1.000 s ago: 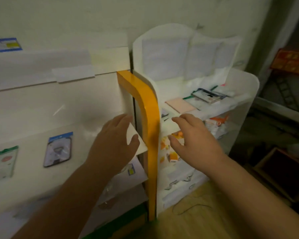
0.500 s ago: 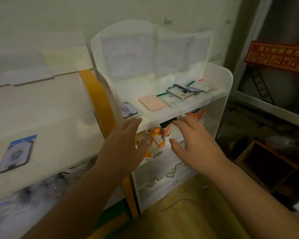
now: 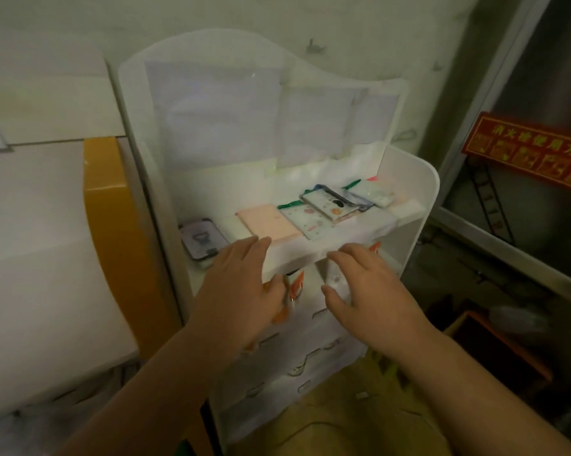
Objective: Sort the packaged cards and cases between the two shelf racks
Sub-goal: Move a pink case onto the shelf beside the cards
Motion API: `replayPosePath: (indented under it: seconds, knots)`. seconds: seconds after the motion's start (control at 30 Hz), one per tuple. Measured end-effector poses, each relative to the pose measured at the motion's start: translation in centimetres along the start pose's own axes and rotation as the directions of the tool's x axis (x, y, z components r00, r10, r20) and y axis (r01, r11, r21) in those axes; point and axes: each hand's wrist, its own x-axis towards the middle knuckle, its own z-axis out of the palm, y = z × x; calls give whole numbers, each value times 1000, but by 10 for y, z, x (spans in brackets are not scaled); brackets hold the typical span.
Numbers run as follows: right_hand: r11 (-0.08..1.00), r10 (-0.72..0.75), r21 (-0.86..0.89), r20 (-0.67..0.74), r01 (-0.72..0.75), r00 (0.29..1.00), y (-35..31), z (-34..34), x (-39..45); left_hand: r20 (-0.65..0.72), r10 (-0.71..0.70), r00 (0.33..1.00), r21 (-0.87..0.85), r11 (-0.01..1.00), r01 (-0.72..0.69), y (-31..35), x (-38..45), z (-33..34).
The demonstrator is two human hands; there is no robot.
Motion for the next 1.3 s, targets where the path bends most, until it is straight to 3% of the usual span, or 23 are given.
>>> replayPosePath:
  seconds: [0.23,0.43,0.57,0.9,1.3]
  knots:
    - [998,65,-6,24,-65,998,28,34,74,15,-25,1000,-2,1000,25,-25,76,33]
    - [999,54,2,87,-54,995,35,64,116,25,-57,998,-20,998,58,-39,93,54]
    - [992,128,-3,162,-129,979,35,83,154,-7,-98,995,0,995,98,-55,99,62]
    - [996,82,-8,311,-84,947,35,148,244,-58,-218,974,155,962,224,-64,116,64]
    - [998,-21,69,404,-8,915,31,183,274,-74,-322,944,261,907,330,-48,146,86]
